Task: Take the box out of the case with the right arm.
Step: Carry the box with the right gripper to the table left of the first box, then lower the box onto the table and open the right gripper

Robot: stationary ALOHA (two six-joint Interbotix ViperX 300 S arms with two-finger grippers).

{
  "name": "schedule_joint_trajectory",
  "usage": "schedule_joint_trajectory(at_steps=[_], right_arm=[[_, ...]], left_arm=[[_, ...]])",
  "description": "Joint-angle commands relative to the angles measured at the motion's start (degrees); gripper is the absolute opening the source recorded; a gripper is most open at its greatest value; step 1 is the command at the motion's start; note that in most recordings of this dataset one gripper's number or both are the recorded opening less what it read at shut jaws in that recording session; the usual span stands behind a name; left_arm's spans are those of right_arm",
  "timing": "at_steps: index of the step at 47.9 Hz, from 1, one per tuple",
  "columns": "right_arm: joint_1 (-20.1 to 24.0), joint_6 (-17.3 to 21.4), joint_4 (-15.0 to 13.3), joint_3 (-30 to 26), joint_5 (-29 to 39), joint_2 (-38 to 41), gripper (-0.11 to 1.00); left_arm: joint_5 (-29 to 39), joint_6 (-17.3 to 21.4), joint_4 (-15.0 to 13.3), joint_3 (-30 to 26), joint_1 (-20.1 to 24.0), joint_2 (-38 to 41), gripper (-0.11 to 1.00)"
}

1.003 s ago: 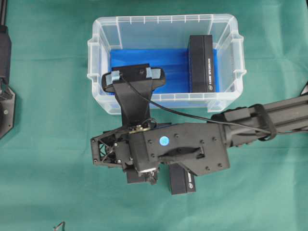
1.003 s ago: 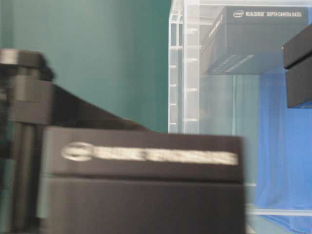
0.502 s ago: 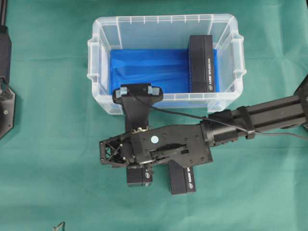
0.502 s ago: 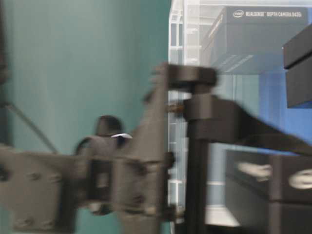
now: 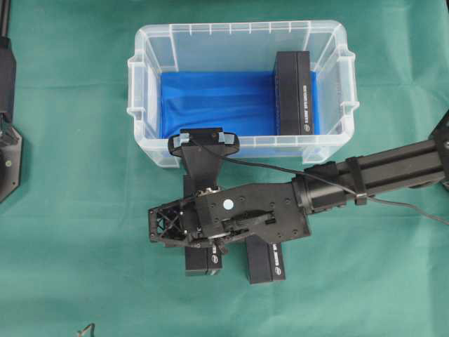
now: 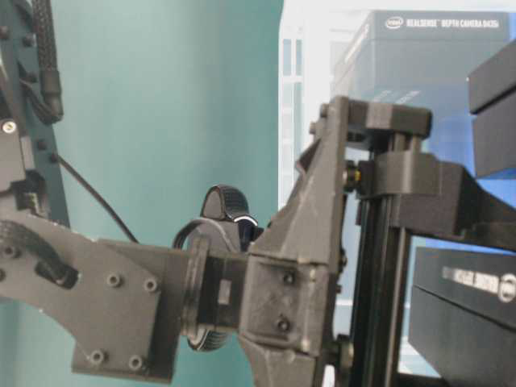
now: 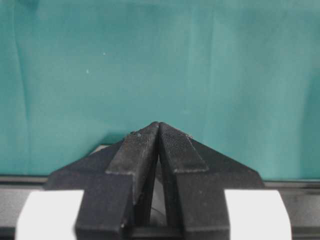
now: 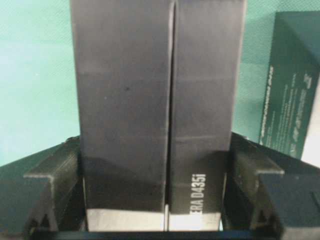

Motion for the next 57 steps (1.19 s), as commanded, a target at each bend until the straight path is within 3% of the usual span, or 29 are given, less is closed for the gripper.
schedule_joint_trajectory(at_steps=[1,7,13,17,38,47,57], right_arm=[[0.53,0.0,0.18,-0.7,-1.14,-1.76,0.66],[0.7,-0.18,0.26,-0.7,-1.85,-1.67,0.67],[0.79,-0.44,0.18,-0.7,-1.67,-1.93,0.88],[0.79,-0.44,0.0,-0.7,-1.23,-2.2,0.94],[0.7,-0.35,-0.35,-0.79,0.26,-3.69,0.91],[0.7,-0.09,-2.9,-1.93,3.16,-6.24,0.9],[0.7,-0.62,-6.33,-7.03,10.99,-7.82,0.9]], left_arm=[[-0.26,0.09,0.18,-1.23,-0.18,-0.18,0.0],[-0.26,0.09,0.18,-1.23,-0.18,-0.18,0.0],[-0.26,0.09,0.18,-1.23,-0.18,-0.18,0.0],[-0.26,0.09,0.18,-1.23,-0.18,-0.18,0.0],[-0.26,0.0,0.18,-1.23,-0.18,-0.18,0.0],[-0.26,0.0,0.18,-1.23,-0.18,-0.09,0.0],[-0.26,0.0,0.18,-1.23,-0.18,-0.09,0.0]])
